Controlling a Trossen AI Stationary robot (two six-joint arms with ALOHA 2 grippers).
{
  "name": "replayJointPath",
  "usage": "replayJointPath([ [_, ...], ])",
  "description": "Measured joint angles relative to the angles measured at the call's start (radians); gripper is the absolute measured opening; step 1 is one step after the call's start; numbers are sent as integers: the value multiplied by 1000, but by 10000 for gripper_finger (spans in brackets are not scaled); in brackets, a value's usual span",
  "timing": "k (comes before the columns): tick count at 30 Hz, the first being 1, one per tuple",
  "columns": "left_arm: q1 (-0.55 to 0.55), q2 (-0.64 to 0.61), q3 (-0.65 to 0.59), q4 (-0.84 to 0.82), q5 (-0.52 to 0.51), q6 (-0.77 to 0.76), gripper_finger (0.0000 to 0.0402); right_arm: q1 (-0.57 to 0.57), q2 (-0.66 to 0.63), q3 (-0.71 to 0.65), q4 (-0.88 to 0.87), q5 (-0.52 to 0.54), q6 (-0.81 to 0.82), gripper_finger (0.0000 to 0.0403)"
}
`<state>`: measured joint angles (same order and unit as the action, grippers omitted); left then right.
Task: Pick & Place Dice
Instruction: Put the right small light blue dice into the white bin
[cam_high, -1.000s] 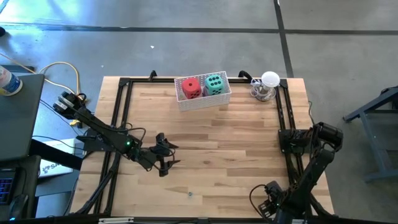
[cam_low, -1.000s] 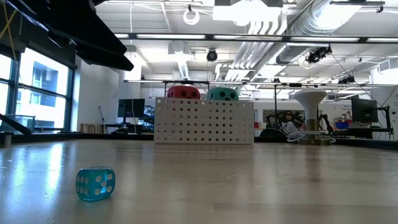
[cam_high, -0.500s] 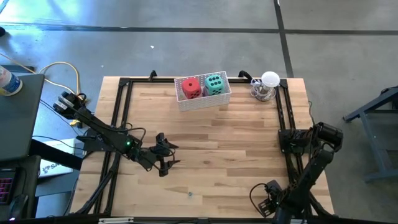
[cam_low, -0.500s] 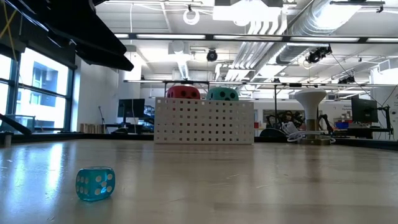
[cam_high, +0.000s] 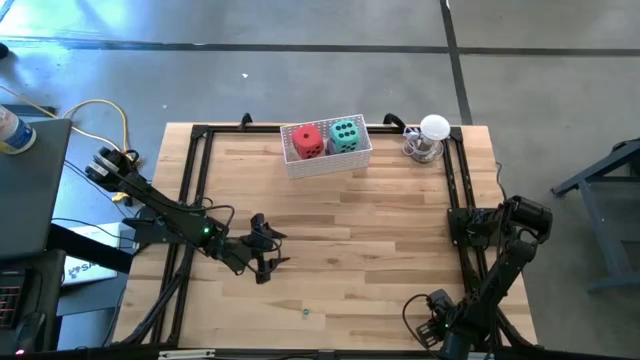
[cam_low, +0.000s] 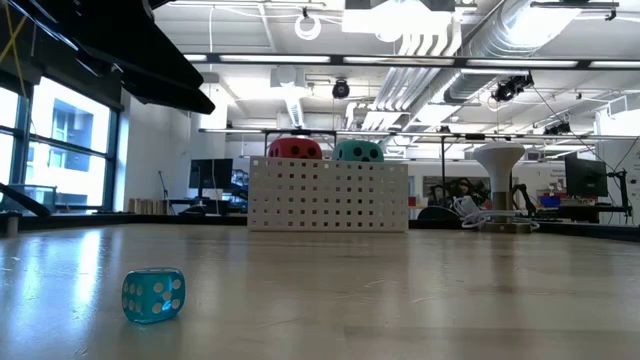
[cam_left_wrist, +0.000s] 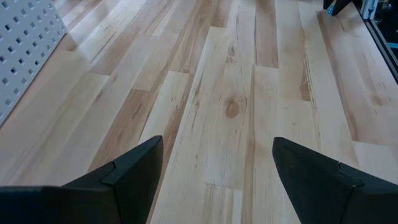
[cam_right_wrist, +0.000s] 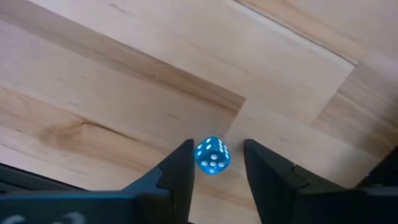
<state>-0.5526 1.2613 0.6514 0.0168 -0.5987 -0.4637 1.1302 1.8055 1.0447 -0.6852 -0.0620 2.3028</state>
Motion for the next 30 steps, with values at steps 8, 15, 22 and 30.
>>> replayJointPath([
  [8, 0, 0, 0, 0, 0, 0, 294, 0, 1, 0, -2, -6, -3, 85],
  [15, 0, 0, 0, 0, 0, 0, 294, -2, 1, 0, -1, -33, -6, 47],
  [22, 0, 0, 0, -1, 0, 0, 294, -10, 2, 0, 10, 72, -33, 48],
  [30, 0, 0, 0, -1, 0, 0, 294, -91, 8, 14, 46, 455, -294, 45],
])
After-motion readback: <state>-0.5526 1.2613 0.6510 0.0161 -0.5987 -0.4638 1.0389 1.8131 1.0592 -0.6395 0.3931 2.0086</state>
